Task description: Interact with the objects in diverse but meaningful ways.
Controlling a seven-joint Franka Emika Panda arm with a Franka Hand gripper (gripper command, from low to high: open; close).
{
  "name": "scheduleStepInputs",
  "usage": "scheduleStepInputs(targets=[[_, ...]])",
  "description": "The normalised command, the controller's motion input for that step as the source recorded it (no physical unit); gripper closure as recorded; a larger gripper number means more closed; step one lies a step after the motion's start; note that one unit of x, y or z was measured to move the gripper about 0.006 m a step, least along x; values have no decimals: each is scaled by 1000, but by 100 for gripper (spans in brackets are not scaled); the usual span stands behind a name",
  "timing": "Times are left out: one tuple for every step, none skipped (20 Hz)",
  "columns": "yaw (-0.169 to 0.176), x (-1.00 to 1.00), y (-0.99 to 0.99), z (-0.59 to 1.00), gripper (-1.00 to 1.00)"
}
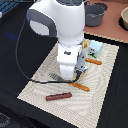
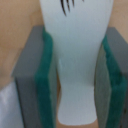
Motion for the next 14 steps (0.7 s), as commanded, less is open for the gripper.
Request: scheduleStepInputs(targets=[[0, 0, 271, 1000, 100], [-6, 0, 317, 1000, 100], [-23, 0, 349, 1000, 100], [-42, -46, 303, 1000, 100], [-59, -100, 323, 1000, 100], [-61, -89, 383, 1000, 100], [-44, -71, 426, 1000, 100], [-26, -109, 469, 1000, 100], [-14, -97, 551, 1000, 100], [0, -23, 623, 926, 100], [0, -26, 671, 866, 100], [0, 0, 703, 817, 100], [0, -31, 729, 769, 100], [0, -40, 743, 729, 100]])
